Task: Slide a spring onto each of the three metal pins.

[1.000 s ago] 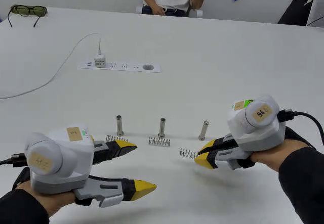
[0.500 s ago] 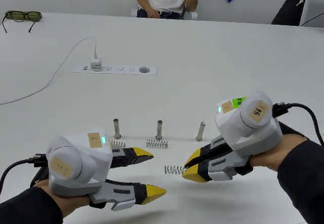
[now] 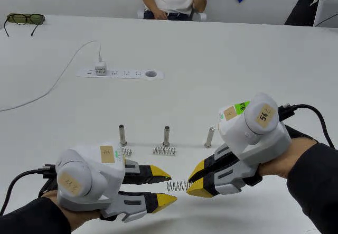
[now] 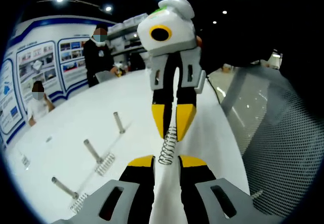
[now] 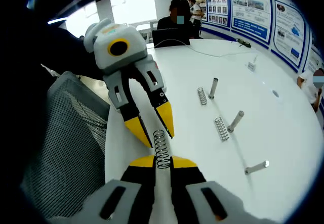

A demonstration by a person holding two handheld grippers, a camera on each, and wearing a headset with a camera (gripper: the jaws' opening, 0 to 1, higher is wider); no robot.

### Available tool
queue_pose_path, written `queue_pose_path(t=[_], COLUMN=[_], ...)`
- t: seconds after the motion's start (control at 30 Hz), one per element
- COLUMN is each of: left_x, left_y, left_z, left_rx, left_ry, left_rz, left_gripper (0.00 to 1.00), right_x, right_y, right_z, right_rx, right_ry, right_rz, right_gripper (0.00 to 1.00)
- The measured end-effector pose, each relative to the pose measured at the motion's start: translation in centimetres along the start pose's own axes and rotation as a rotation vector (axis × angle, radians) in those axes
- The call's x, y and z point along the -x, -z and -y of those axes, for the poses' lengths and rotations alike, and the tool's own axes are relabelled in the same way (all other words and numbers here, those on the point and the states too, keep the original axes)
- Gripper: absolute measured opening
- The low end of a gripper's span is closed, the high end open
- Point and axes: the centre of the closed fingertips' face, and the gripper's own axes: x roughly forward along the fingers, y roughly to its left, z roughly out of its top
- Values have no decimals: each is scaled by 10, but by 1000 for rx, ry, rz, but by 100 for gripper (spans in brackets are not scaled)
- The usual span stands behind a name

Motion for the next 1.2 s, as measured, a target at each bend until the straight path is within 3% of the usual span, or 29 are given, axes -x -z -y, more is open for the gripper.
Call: queue_pose_path(t=[0.13, 0.33, 0.97, 1.2], left_x=[-2, -3, 3, 2], left_y=[1, 3, -13, -10], left_z=[2, 5, 5, 5], left_rx=[-20, -30, -26, -13], left_ry=[8, 19, 28, 27], left_rz=[-9, -22, 26, 22], left_gripper=[12, 12, 10, 10], right_x=[0, 0, 1, 6], right_y=[-1, -1, 4, -3], right_z=[-4, -6, -8, -7], right_rx=[2, -3, -6, -16], right_ry=[-14, -26, -30, -19], right_rz=[-4, -16, -9, 24], right_gripper=[12, 12, 15, 12])
